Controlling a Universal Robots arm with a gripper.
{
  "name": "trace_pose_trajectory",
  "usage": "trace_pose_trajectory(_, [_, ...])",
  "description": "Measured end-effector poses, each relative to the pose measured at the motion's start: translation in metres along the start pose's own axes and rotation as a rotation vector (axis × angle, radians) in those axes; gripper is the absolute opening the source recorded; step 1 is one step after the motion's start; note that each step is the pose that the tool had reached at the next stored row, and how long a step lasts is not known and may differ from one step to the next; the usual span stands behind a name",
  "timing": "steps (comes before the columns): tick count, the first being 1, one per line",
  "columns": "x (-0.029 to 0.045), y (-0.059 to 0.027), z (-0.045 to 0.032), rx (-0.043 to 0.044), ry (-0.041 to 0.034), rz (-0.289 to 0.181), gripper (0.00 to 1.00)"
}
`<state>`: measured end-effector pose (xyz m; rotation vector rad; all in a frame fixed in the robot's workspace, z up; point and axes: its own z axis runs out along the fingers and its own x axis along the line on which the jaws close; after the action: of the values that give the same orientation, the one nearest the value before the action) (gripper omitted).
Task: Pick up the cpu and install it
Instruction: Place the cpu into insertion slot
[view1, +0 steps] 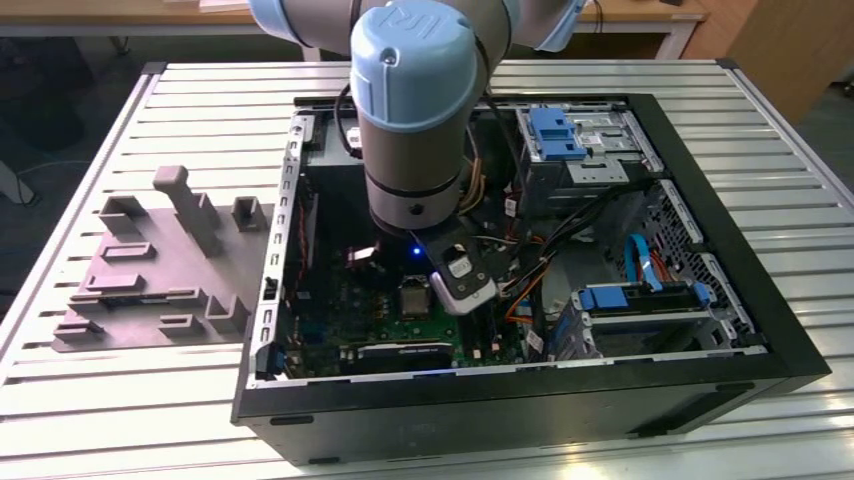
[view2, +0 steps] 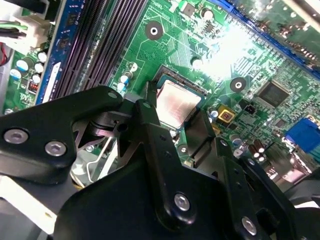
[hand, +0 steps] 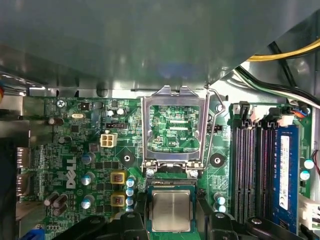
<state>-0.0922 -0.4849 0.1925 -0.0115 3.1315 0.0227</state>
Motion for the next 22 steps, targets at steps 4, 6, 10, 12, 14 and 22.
trace_pose_trajectory(4, [0.0, 0.0, 0.0026, 0.0, 0.0, 0.0, 0.47])
trace_pose_trajectory(6, [0.0001, -0.0001, 0.0038, 0.0005, 0.0003, 0.0, 0.47])
trace_pose_trajectory(10, [0.0001, -0.0001, 0.0048, 0.0006, 0.0003, 0.0, 0.47])
trace_pose_trajectory(12, [0.0001, -0.0001, 0.005, 0.0002, 0.0001, 0.0, 0.47])
trace_pose_trajectory(14, [0.0, -0.0001, 0.0047, 0.0, 0.0001, 0.0, 0.47])
trace_pose_trajectory(22, [0.0, 0.0, 0.0021, -0.0002, 0.0019, 0.001, 0.47])
